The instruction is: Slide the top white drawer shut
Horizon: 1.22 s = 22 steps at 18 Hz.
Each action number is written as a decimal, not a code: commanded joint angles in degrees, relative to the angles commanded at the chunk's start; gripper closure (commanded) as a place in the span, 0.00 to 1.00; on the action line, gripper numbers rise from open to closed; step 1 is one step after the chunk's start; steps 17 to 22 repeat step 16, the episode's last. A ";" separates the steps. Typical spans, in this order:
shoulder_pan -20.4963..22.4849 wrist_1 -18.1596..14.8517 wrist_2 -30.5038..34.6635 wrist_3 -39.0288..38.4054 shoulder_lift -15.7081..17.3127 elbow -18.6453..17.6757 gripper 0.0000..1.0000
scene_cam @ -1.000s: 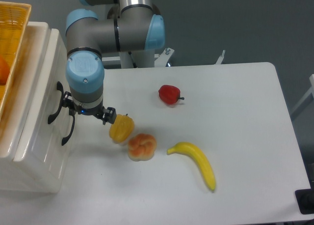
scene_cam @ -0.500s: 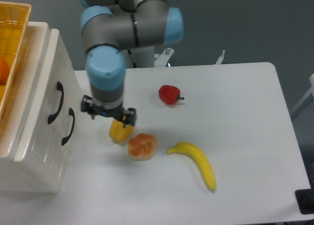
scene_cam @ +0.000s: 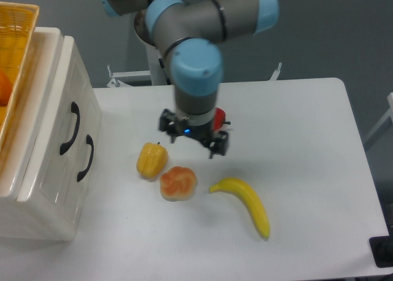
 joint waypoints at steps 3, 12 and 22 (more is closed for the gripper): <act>3.51 -0.61 0.70 9.37 3.15 -1.40 0.00; 14.24 -6.50 1.32 30.13 8.79 -2.11 0.00; 15.83 -6.77 0.88 31.74 9.67 -2.90 0.00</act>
